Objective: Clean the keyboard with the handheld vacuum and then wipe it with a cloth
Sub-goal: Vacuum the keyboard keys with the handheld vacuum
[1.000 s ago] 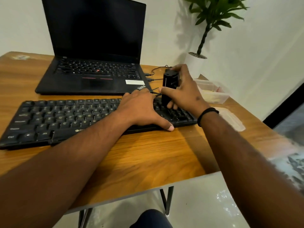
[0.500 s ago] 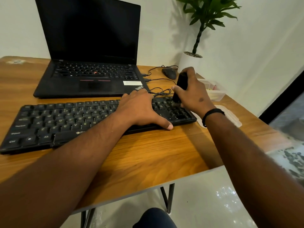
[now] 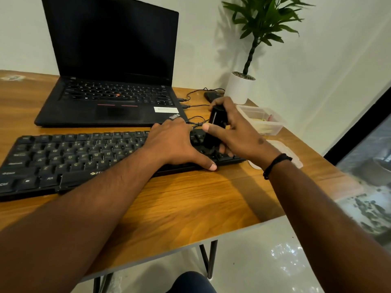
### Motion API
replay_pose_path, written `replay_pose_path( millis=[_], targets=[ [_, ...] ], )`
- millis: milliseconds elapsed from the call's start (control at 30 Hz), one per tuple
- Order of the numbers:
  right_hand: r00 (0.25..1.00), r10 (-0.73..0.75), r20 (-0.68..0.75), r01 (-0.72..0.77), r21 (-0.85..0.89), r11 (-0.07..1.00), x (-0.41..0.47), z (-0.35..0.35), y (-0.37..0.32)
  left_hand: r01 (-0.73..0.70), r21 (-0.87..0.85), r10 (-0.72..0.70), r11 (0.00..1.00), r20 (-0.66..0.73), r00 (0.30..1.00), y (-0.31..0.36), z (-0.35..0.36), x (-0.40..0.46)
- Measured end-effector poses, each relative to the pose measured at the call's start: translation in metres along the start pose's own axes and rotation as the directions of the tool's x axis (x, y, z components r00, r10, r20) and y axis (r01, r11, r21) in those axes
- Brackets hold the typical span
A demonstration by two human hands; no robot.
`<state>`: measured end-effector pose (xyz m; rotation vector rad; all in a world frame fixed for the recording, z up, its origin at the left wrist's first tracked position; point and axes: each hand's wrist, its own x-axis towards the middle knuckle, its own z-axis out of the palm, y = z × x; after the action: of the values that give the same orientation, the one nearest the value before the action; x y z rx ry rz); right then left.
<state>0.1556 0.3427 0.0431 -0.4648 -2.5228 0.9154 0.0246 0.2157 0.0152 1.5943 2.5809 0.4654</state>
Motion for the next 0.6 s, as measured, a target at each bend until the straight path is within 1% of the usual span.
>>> replay_pose_path(
  millis=[100, 133, 167, 233, 267, 300, 333, 400, 433, 467, 533, 567, 600],
  targets=[
    [0.984, 0.06, -0.169, -0.089, -0.166, 0.982, -0.003, -0.013, 0.01, 0.004, 0.005, -0.004, 1.0, 0.004, 1.0, 0.001, -0.001, 0.001],
    [0.981, 0.059, -0.185, -0.091, -0.17, 0.981, -0.006, -0.015, 0.011, 0.005, 0.007, -0.005, 1.0, 0.004, 1.0, 0.001, -0.001, 0.001],
    [0.986, 0.047, -0.161, -0.068, -0.127, 0.99, -0.008, -0.013, 0.009, 0.005, 0.008, -0.005, 1.0, 0.0, 1.0, 0.001, 0.0, 0.002],
    [0.999, -0.005, -0.048, 0.005, -0.007, 1.0, -0.014, -0.005, 0.004, -0.003, 0.007, 0.003, 1.0, -0.012, 1.0, 0.0, 0.001, 0.002],
    [0.999, -0.026, -0.022, 0.027, 0.007, 1.0, -0.017, -0.004, 0.004, -0.006, 0.005, 0.006, 1.0, -0.014, 1.0, -0.001, 0.002, 0.002],
    [0.999, -0.029, -0.034, 0.029, -0.01, 1.0, -0.019, -0.006, 0.006, -0.007, 0.004, 0.007, 1.0, -0.012, 1.0, -0.001, 0.002, 0.002],
    [0.997, -0.01, -0.082, 0.007, -0.045, 0.999, -0.02, -0.009, 0.009, -0.007, 0.005, 0.007, 1.0, -0.008, 1.0, 0.0, 0.001, 0.002],
    [0.979, 0.059, -0.197, -0.084, -0.118, 0.989, -0.022, -0.018, 0.016, -0.006, 0.01, 0.006, 1.0, -0.001, 1.0, 0.0, 0.0, 0.002],
    [0.975, 0.077, -0.209, -0.101, -0.106, 0.989, -0.023, -0.02, 0.018, -0.004, 0.01, 0.004, 1.0, -0.002, 1.0, 0.0, -0.001, 0.002],
    [0.979, 0.075, -0.189, -0.088, -0.057, 0.995, -0.025, -0.018, 0.017, -0.001, 0.008, 0.002, 1.0, -0.002, 1.0, 0.0, -0.001, 0.002],
    [0.994, 0.035, -0.101, -0.03, 0.052, 0.998, -0.032, -0.009, 0.011, 0.0, 0.005, 0.0, 1.0, -0.003, 1.0, 0.0, 0.0, 0.001],
    [0.997, 0.01, -0.079, -0.005, 0.06, 0.998, -0.034, -0.007, 0.01, 0.0, 0.003, 0.0, 1.0, -0.004, 1.0, 0.0, 0.0, 0.001],
    [0.996, 0.003, -0.092, 0.001, 0.041, 0.999, -0.035, -0.007, 0.01, 0.001, 0.001, -0.001, 1.0, -0.005, 1.0, 0.0, 0.0, 0.001]
  ],
)
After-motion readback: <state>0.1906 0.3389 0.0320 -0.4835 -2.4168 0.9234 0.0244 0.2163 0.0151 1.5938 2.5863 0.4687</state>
